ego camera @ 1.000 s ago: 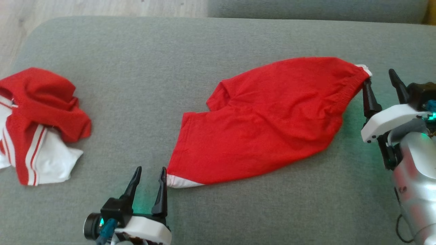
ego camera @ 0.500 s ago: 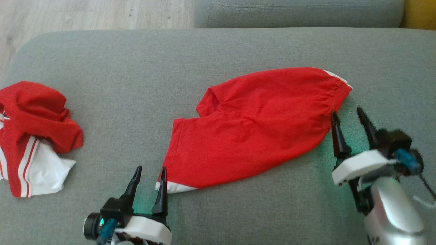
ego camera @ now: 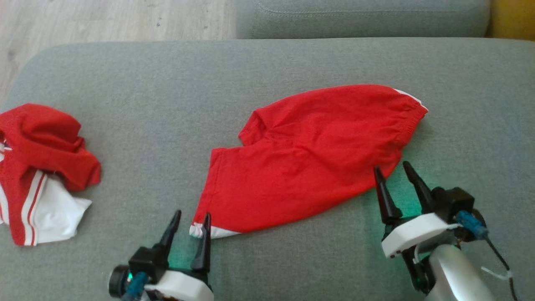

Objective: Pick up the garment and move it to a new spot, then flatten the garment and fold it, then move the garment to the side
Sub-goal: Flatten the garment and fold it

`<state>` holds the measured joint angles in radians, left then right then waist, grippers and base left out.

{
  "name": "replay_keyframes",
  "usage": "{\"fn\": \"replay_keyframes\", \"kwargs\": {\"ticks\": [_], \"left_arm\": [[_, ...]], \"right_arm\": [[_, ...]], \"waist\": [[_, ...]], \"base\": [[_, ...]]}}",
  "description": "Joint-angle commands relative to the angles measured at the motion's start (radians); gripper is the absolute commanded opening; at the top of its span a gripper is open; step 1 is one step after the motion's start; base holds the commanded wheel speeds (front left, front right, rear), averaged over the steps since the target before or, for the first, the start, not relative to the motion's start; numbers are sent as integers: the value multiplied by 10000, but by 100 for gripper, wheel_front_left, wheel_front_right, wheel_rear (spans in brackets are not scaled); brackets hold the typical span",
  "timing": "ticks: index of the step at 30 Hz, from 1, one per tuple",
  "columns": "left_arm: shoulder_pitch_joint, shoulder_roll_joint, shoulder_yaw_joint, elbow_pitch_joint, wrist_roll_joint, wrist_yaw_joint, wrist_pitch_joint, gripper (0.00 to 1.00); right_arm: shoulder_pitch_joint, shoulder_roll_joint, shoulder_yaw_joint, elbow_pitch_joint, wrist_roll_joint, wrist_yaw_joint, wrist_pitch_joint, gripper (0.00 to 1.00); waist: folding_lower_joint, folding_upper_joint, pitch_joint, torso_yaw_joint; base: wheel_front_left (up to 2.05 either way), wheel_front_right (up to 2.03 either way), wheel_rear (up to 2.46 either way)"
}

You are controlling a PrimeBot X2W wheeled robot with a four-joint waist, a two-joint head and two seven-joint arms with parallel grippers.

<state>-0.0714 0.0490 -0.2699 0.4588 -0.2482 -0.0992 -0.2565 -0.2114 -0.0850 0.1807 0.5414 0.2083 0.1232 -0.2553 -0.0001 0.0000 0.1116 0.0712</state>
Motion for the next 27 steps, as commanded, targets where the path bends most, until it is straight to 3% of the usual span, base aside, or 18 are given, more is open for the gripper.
{"fn": "replay_keyframes", "kwargs": {"ticks": [1,10,17,19,27], "left_arm": [[-84,12,128,-56,-59,-75,-53,100],[-505,12,94,1354,-96,-175,-53,100],[-626,12,110,1337,12,-203,-53,100],[-625,12,45,1376,71,-221,-53,0],[-1250,12,-682,-193,528,-303,-53,0]], "right_arm": [[-105,65,261,-365,45,75,-64,100],[-17,-35,241,-432,95,75,-64,100],[69,-1,103,-478,71,75,-64,100],[89,22,79,-450,84,75,-64,100],[97,155,-55,-330,163,75,-64,100]], "waist": [[1,0,-5,-56],[1,0,71,-453],[1,0,118,-591],[1,0,108,-607],[1,0,-4,-908]], "base": [[0,0,0],[0,0,0],[0,0,0],[0,0,0],[0,0,0]]}}
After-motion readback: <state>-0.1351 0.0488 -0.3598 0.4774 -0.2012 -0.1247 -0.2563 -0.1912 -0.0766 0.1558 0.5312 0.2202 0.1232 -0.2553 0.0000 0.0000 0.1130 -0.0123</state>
